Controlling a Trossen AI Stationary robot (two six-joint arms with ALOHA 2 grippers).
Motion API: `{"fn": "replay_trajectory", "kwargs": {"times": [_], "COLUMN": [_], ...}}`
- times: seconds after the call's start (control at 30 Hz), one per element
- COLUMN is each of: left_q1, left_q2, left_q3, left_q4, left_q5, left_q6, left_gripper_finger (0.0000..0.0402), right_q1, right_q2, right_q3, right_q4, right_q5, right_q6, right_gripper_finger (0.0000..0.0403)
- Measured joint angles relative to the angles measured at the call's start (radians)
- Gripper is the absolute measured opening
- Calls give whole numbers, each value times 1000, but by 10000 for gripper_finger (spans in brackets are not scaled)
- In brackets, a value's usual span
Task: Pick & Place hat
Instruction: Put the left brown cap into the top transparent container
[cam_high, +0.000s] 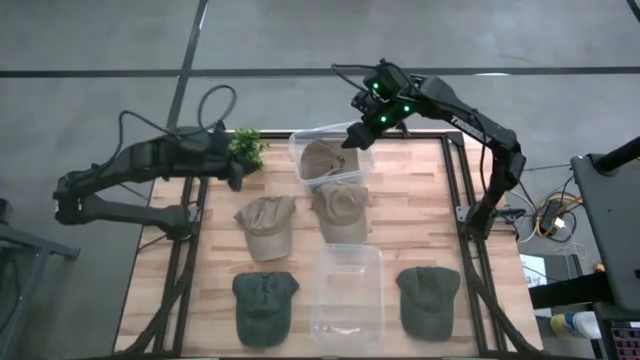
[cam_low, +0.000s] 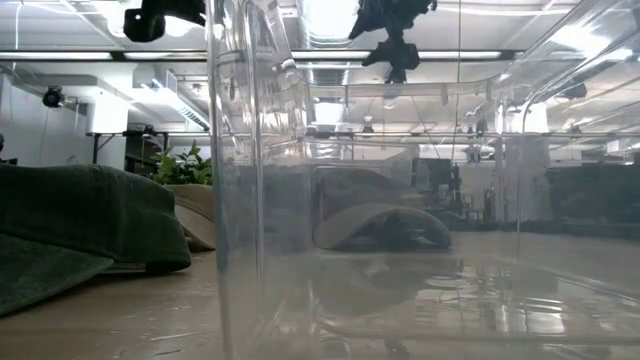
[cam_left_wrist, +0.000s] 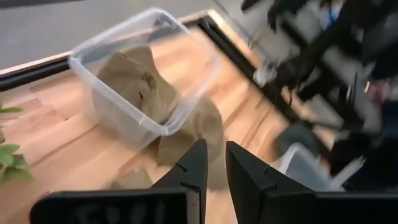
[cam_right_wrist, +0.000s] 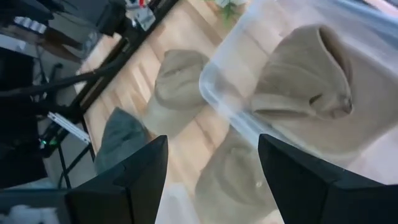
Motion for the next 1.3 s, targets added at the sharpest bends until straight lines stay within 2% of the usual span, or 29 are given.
{"fn": "replay_trajectory", "kwargs": {"times": [0.27,0.4,0.6,0.77,0.87,1.03,1.2,1.3], "left_q1": [-20,-34,-74,-222,-356,-540,-667,-724], "left_q2": [112,163,229,285,337,415,526,597], "left_q3": [80,129,162,196,229,228,220,220], "left_q4": [-81,-114,-141,-167,-243,-277,-304,-309], "left_q5": [6,34,23,23,-64,-233,-322,-342], "left_q6": [134,160,169,236,238,128,-2,-46], "left_gripper_finger": [61,97,165,186,188,188,188,188], "right_q1": [82,114,173,225,247,261,261,265], "right_q2": [-7,-11,-42,-78,-101,-141,-176,-193], "right_q3": [-1,-1,-1,-1,-5,-35,-87,-120], "right_q4": [-110,-144,-221,-242,-247,-248,-248,-246], "right_q5": [81,99,101,150,192,227,231,230], "right_q6": [8,0,-9,-10,-8,0,20,20], "right_gripper_finger": [244,244,243,244,240,239,243,244]}}
